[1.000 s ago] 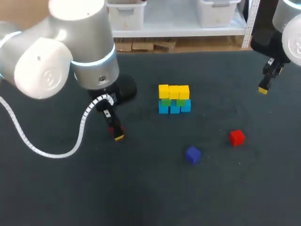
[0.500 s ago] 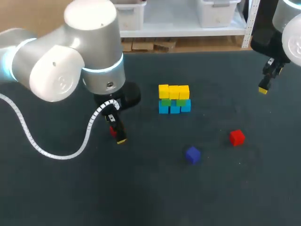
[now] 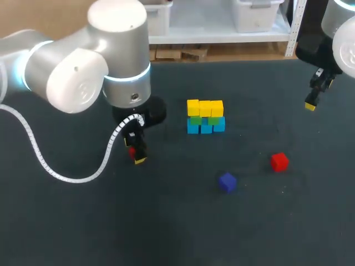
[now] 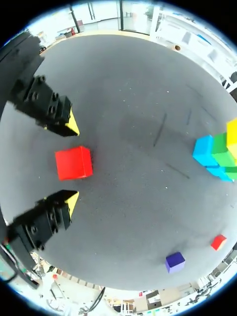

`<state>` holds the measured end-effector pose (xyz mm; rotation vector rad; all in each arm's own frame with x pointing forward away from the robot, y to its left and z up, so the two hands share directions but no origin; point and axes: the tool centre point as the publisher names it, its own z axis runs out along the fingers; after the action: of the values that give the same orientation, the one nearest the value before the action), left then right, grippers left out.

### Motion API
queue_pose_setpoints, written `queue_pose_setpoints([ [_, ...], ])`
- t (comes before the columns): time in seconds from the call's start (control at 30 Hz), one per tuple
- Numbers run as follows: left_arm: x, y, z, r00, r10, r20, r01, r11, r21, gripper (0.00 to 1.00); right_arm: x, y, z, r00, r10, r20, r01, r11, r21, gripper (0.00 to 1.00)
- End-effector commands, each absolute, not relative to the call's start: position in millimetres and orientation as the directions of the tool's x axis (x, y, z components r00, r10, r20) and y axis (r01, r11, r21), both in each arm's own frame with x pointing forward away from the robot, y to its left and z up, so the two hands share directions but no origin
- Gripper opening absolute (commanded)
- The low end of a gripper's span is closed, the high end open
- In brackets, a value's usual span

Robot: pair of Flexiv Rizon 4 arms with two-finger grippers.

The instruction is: Place the blue cubes, place green cubes on the blue cubes, place the yellow cubes on the green cubes, then place the red cubes on the yellow cubes, and place purple cube on the red cubes.

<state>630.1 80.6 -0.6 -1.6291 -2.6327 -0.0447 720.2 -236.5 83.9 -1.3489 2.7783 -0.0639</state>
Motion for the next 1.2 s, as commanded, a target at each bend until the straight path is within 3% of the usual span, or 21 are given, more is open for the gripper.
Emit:
queue_pose_setpoints([
  [0.03,632.4,80.6,0.5,-0.449,0.891,0.065,0.893,0.45,0.001,0.0,719.6,-237.0,84.1,-0.617,-0.786,-0.031,-0.784,0.618,-0.06,1.0],
  [0.5,630.8,83.0,23.3,-0.419,0.906,0.06,0.908,0.417,0.032,0.0,719.6,-237.0,84.1,-0.617,-0.786,-0.031,-0.784,0.618,-0.06,1.0],
  [1.2,643.9,82.4,119.9,-0.329,0.944,0.012,0.94,0.326,0.105,0.0,719.6,-237.0,84.1,-0.617,-0.786,-0.031,-0.784,0.618,-0.06,1.0],
])
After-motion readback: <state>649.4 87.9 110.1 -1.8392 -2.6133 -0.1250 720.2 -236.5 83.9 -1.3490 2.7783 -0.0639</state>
